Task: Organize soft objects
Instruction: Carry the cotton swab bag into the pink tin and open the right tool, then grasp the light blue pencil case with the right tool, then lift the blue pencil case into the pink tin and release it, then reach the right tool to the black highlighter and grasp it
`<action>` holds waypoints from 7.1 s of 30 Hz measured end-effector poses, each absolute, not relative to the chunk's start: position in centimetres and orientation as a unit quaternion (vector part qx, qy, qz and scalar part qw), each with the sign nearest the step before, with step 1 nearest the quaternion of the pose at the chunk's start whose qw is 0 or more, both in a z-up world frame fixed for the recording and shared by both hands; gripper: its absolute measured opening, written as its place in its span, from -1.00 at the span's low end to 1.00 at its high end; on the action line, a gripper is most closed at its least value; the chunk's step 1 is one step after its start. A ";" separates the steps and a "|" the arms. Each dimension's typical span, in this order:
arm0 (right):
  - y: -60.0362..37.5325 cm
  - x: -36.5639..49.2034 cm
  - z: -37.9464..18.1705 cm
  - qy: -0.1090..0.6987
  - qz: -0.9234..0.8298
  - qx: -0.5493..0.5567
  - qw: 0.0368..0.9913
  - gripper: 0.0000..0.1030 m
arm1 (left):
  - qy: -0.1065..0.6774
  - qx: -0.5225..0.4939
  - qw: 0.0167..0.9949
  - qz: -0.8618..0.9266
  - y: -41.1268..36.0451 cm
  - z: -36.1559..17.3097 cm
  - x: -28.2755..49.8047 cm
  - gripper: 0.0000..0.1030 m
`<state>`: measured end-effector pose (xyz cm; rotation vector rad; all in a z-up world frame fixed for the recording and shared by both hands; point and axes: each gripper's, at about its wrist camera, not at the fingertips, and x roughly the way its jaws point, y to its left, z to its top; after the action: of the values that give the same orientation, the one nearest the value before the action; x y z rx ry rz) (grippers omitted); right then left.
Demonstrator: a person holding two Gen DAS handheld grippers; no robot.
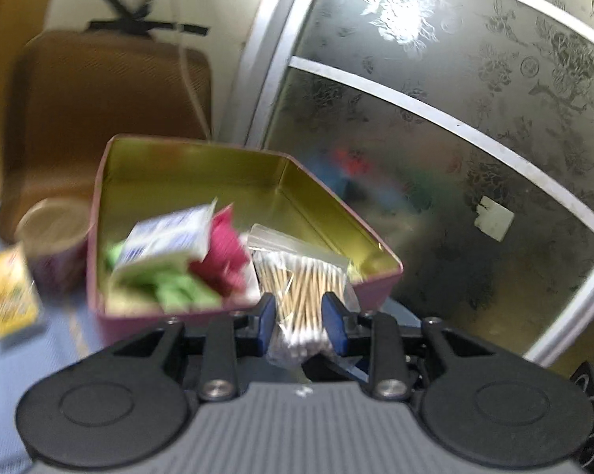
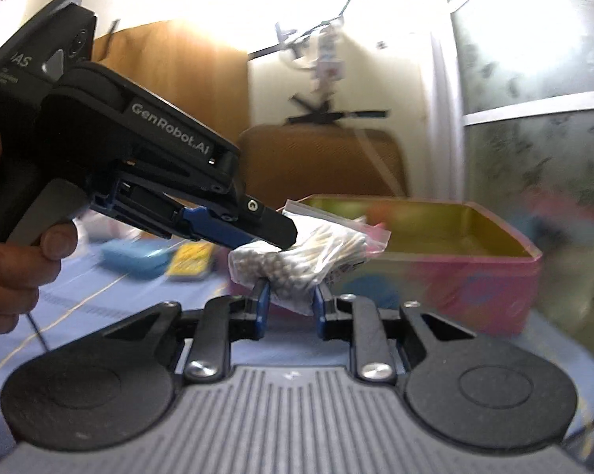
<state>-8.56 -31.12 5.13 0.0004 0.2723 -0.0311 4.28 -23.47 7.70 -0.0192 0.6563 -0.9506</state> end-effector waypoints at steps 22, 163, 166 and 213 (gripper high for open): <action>-33.5 -3.9 5.9 0.124 -0.044 0.036 0.991 -0.09 | 0.261 -0.022 0.899 -0.352 -15.8 6.4 4.6 0.00; -13.4 20.0 1.9 0.345 0.087 -0.141 0.924 0.12 | 0.241 -0.091 0.964 -0.062 3.3 0.7 10.3 0.77; -13.2 22.4 0.9 0.410 0.097 -0.145 0.895 0.12 | 0.240 -0.086 0.966 -0.047 3.4 0.8 10.3 0.78; -13.4 8.3 1.2 0.362 0.256 -0.072 0.893 -0.07 | 0.268 -0.106 0.957 -0.023 4.3 0.6 11.0 0.87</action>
<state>8.31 -13.43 1.19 -0.1500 0.7507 0.5319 10.96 4.30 0.58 -0.2148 0.5447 -0.0462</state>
